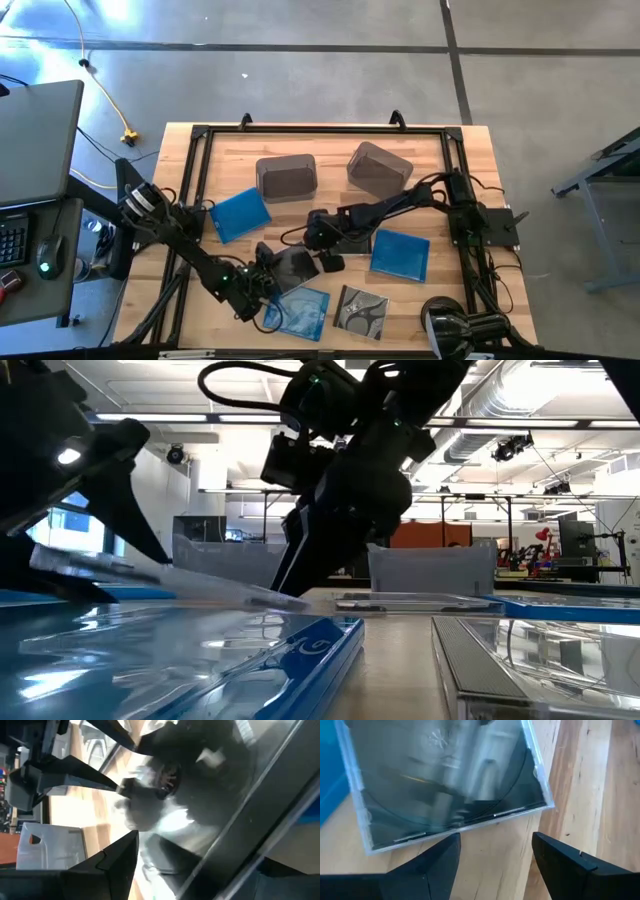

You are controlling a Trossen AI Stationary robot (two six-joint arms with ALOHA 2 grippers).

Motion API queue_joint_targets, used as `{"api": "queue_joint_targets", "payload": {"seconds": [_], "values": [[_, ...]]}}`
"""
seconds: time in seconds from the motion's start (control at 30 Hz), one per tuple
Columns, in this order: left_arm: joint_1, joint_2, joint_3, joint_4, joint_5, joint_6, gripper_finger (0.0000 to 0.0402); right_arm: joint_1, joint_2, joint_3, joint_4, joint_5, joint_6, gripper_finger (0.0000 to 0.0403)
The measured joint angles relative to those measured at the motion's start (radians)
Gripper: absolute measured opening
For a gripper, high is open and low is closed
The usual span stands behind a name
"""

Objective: Pick & place jewel cases by type
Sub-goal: Put the top left black CD case into the left black bin

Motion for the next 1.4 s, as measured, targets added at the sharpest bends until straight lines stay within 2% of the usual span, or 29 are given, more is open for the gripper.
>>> {"api": "queue_joint_targets", "payload": {"seconds": [0.13, 0.4, 0.53, 0.93, 1.13, 1.4], "values": [[-0.003, 0.001, -0.001, 0.023, -0.018, 0.049, 0.0207, 0.003, 0.000, 0.000, 0.000, 0.007, -0.003, 0.0244], [-0.003, 0.001, -0.001, 0.041, -0.023, 0.050, 0.0144, -0.001, -0.001, 0.000, -0.009, 0.046, -0.004, 0.0244], [-0.003, 0.001, -0.002, 0.043, -0.061, 0.048, 0.0120, -0.001, -0.001, 0.000, -0.016, 0.057, -0.004, 0.0244], [-0.003, 0.001, -0.002, 0.044, -0.123, 0.089, 0.0081, -0.001, -0.013, 0.000, -0.054, 0.090, -0.016, 0.0244], [-0.003, 0.000, 0.017, 0.039, -0.123, 0.150, 0.0058, -0.001, -0.073, 0.000, -0.109, 0.166, -0.078, 0.0244], [-0.003, 0.000, 0.059, 0.033, -0.123, 0.210, 0.0029, 0.002, -0.211, 0.000, -0.204, 0.267, -0.079, 0.0244]]}}
